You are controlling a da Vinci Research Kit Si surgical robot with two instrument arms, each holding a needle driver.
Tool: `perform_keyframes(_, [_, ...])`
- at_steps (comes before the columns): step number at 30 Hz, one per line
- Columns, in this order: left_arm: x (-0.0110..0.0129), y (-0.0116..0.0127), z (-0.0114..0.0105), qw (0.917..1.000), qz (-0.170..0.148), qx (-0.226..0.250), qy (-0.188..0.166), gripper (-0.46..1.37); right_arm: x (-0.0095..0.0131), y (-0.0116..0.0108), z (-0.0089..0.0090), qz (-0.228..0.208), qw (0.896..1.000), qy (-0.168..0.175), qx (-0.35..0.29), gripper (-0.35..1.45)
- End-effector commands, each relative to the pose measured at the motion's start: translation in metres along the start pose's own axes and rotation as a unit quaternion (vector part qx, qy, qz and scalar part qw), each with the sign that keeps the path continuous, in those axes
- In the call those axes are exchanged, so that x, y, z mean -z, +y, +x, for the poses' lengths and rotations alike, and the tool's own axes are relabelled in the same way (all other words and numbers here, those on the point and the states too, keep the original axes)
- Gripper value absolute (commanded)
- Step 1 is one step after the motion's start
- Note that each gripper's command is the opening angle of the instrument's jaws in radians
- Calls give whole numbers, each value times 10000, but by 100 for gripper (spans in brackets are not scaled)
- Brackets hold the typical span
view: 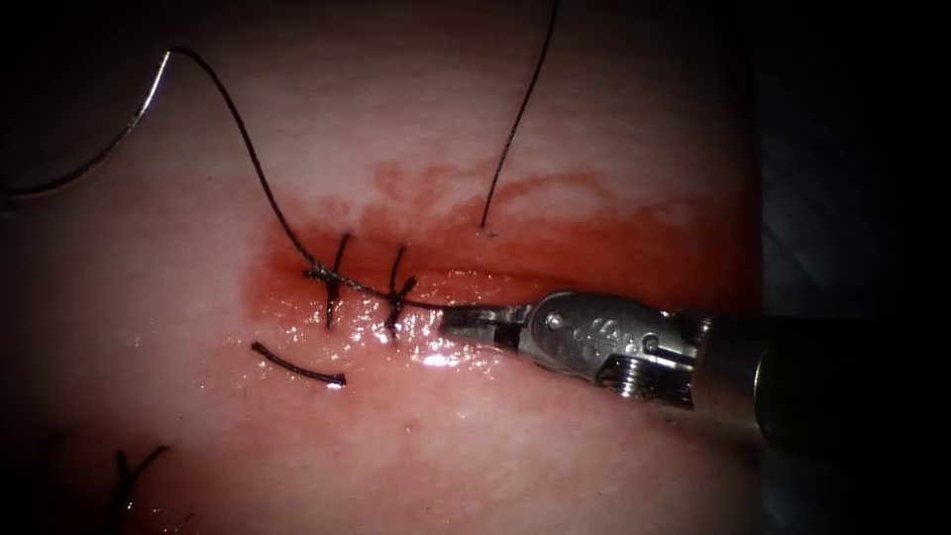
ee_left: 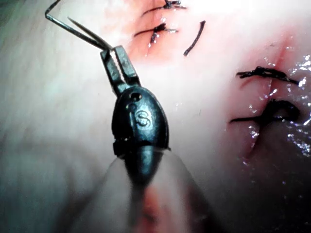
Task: Wound Closure
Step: Pull the suture through the tissue with the right needle driver until a short bit remains atop the cut
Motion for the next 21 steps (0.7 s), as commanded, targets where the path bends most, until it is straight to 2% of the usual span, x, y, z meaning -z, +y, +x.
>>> perform_keyframes(1, [-4,-1,-2,10000,-10,2,11,-35,3,-7,1,52,10000,-51,17,-35])
perform_keyframes(10, [-39,1,-15,10000,5,-33,-85,-35,13,-63,18,497,9981,-352,78,-35])
perform_keyframes(15, [-55,-1,-29,10000,26,-6,-87,-35,15,-101,37,710,9966,-408,80,-35])
perform_keyframes(21, [-55,5,-47,9999,21,35,-124,-35,17,-146,73,1090,9920,-644,27,-35])
